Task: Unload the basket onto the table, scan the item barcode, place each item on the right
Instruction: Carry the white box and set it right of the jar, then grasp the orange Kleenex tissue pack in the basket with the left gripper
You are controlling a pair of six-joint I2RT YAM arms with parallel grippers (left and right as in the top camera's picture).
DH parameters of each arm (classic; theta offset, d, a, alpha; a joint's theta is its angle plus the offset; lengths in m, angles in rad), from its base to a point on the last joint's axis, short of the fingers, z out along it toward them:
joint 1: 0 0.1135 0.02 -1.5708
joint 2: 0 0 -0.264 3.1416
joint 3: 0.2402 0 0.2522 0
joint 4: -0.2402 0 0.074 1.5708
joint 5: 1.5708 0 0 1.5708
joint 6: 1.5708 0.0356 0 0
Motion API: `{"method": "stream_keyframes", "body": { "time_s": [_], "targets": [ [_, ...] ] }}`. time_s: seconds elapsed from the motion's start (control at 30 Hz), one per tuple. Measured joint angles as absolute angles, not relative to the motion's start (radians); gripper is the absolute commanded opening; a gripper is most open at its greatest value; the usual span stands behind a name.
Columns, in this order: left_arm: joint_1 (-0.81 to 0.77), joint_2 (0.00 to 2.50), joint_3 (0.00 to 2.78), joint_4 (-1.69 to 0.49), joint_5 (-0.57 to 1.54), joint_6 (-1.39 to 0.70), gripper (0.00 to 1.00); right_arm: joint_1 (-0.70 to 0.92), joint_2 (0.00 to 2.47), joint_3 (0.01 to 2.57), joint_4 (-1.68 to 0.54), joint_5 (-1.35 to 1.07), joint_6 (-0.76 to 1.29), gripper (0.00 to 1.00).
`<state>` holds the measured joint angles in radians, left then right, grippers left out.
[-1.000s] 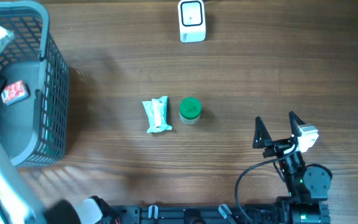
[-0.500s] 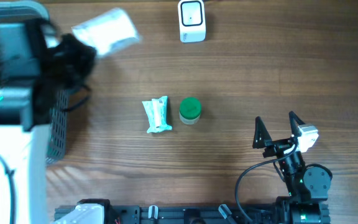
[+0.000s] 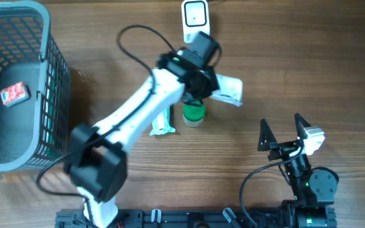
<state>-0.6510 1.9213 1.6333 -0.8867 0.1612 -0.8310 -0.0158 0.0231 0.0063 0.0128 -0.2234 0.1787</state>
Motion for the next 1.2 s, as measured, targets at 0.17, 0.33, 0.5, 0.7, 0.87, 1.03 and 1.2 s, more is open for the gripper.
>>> {"method": "stream_keyframes", "body": {
  "time_s": [0.17, 0.33, 0.5, 0.7, 0.87, 1.03, 1.2],
  "targets": [
    [-0.776, 2.076, 1.631, -0.855, 0.154, -0.831, 0.04, -0.016, 0.023, 0.006, 0.013, -0.223, 0.179, 1.00],
    [-0.855, 2.102, 1.628, -0.854, 0.102, -0.799, 0.86, -0.016, 0.023, 0.006, 0.012, -0.223, 0.179, 1.00],
    [-0.853, 2.062, 1.639, -0.858, 0.083, -0.706, 1.00, -0.016, 0.023, 0.006, 0.013, -0.223, 0.179, 1.00],
    [-0.746, 1.855, 1.787, -0.916, -0.022, -0.545, 1.00, -0.016, 0.023, 0.006, 0.012, -0.223, 0.179, 1.00],
    [-0.562, 1.561, 1.822, -1.013, -0.311, -0.477, 1.00, -0.016, 0.023, 0.006, 0.013, -0.223, 0.179, 1.00],
    [-0.202, 1.460, 1.826, -1.090, -0.429, -0.518, 1.00, -0.016, 0.023, 0.006, 0.012, -0.223, 0.179, 1.00],
    [0.286, 1.481, 1.826, -1.167, -0.303, -0.671, 1.00, -0.016, 0.023, 0.006, 0.012, -0.223, 0.179, 1.00]
  ]
}}
